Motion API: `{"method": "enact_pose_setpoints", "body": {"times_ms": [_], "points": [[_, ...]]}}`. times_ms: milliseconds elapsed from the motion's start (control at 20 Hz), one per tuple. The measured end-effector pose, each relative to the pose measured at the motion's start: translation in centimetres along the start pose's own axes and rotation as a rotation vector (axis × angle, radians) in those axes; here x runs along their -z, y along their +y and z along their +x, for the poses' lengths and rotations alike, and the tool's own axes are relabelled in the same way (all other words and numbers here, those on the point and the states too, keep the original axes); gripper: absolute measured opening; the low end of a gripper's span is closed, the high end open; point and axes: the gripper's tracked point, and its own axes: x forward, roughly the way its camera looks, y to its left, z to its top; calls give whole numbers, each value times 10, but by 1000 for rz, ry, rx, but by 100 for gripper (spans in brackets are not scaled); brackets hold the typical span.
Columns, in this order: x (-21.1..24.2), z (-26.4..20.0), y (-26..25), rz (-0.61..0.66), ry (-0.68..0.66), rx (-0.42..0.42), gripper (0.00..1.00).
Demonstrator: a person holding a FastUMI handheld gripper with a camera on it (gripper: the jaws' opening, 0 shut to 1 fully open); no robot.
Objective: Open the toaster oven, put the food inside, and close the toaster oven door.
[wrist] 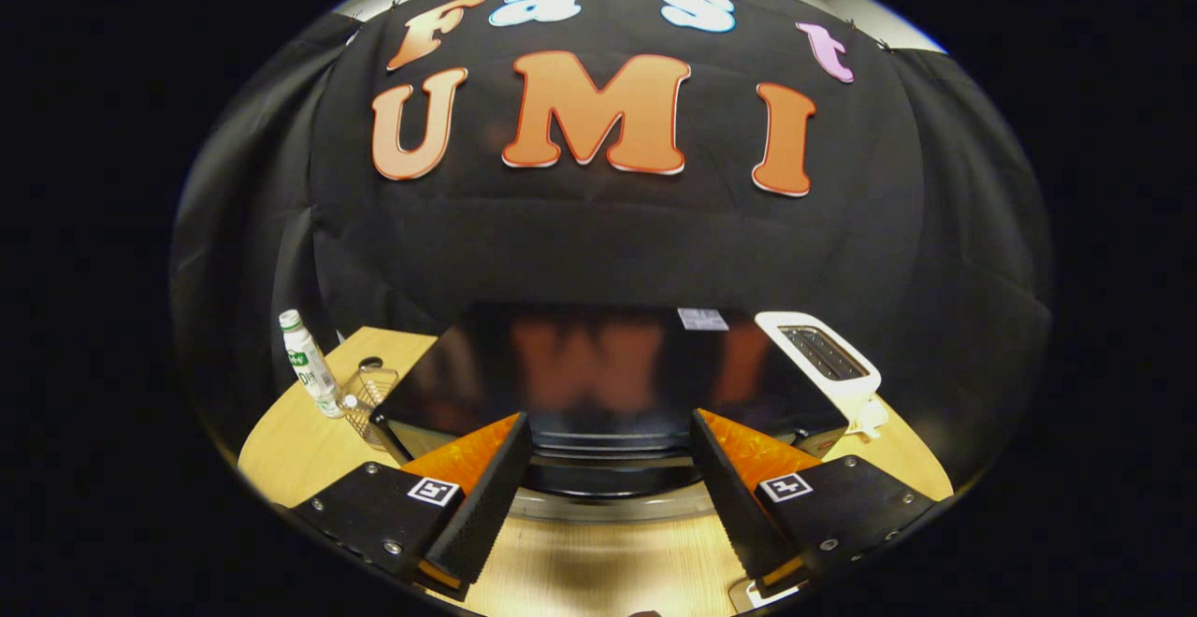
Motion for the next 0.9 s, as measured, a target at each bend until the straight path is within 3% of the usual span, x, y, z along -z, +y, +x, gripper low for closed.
{"method": "enact_pose_setpoints", "body": {"times_ms": [450, 900], "points": [[13, -24, 1, 28, 59, -39, 100], [116, -72, -1, 32, 244, -15, 100]]}}
